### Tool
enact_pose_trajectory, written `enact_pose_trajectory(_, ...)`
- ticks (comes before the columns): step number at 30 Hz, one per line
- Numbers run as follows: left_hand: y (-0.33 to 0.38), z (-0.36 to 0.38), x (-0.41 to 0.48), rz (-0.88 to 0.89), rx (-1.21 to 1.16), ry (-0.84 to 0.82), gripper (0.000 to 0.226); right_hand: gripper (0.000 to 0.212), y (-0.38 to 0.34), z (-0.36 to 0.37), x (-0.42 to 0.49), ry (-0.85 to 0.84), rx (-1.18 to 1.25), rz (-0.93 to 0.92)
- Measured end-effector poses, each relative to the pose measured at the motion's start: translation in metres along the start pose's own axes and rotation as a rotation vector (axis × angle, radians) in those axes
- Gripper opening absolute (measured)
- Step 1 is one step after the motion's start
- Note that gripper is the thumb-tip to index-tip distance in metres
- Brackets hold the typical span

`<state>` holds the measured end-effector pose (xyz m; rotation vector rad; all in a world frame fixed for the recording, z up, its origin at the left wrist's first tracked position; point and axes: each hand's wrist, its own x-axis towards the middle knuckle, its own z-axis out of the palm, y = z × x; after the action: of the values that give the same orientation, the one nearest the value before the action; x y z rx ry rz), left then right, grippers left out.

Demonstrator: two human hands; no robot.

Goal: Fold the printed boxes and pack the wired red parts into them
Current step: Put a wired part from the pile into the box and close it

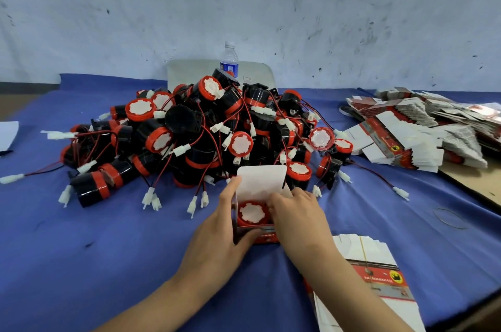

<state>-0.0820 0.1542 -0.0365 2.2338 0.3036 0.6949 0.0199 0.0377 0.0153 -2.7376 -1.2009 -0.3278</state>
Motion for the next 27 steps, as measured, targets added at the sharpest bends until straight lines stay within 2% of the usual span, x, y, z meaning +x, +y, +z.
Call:
enact_pose_trajectory(3,-0.002,0.001,0.000,-0.030,0.014,-0.004,0.083,0.021,0.003,0.000,0.004,-0.060,0.011,-0.037)
enact_pose_trajectory(6,0.000,0.000,0.002,0.117,0.151,0.039,0.075,0.028,0.009,-0.001,0.001,-0.075,0.103,-0.049)
enact_pose_trajectory(8,0.000,-0.001,0.003,0.204,0.231,0.098,0.068,0.034,0.011,-0.001,-0.004,-0.051,0.187,-0.009)
enact_pose_trajectory(13,0.004,-0.002,0.002,0.327,0.298,0.072,0.042,0.026,-0.001,0.000,-0.015,0.133,0.337,0.034)
enact_pose_trajectory(16,0.008,-0.003,0.003,0.359,0.323,0.055,0.033,0.034,-0.005,0.000,-0.019,0.101,0.292,0.096)
enact_pose_trajectory(21,0.010,-0.001,-0.001,0.360,0.304,-0.053,0.045,0.039,-0.005,-0.002,-0.019,0.030,0.176,0.119)
enact_pose_trajectory(25,0.009,-0.003,0.000,0.358,0.294,-0.082,0.054,0.016,-0.014,0.000,-0.021,0.175,0.267,0.025)
enact_pose_trajectory(27,0.009,-0.003,0.001,0.324,0.253,-0.112,0.053,0.009,-0.014,0.001,-0.020,0.118,0.424,0.124)
